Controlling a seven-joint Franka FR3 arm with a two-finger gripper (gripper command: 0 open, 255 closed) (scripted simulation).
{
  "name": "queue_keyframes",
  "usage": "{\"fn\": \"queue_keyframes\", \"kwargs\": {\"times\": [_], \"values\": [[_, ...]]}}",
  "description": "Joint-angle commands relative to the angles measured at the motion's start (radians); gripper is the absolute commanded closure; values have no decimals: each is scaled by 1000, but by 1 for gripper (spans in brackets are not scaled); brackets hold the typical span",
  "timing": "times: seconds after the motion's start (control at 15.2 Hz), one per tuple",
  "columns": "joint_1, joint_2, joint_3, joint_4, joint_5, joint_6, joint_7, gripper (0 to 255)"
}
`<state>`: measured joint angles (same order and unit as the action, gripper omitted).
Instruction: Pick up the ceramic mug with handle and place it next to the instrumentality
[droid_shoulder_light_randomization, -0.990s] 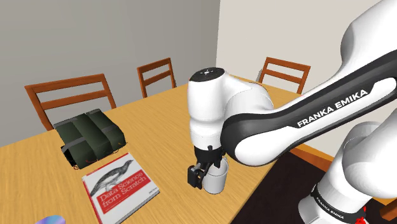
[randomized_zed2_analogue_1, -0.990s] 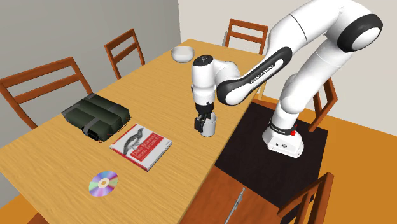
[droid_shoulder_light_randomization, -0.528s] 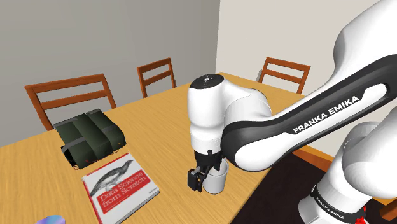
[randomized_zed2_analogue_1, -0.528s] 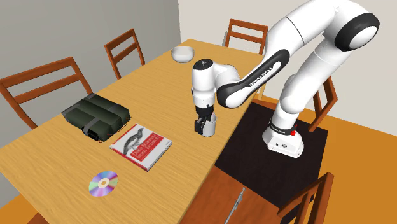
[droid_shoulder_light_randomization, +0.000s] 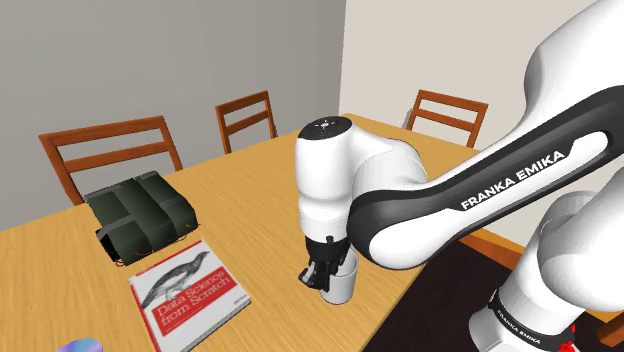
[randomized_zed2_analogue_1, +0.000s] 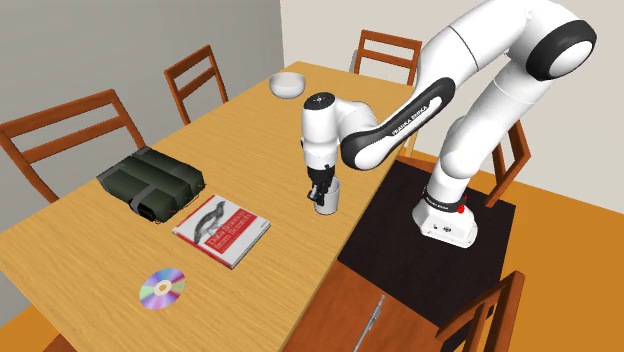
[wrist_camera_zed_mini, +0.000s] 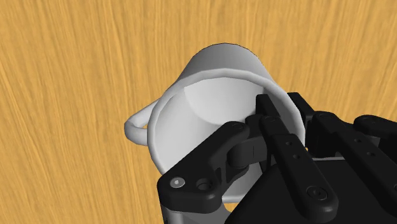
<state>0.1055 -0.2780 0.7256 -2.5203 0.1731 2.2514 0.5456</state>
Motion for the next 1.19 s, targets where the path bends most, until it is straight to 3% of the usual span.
{"fn": "queue_keyframes", "kwargs": {"times": [0.0, 0.2, 1.12], "values": [[0, 0, 0, 0, 0, 0, 0, 255], [0, 0, 0, 0, 0, 0, 0, 255], [25, -121, -66, 106, 38, -216, -49, 255]]}}
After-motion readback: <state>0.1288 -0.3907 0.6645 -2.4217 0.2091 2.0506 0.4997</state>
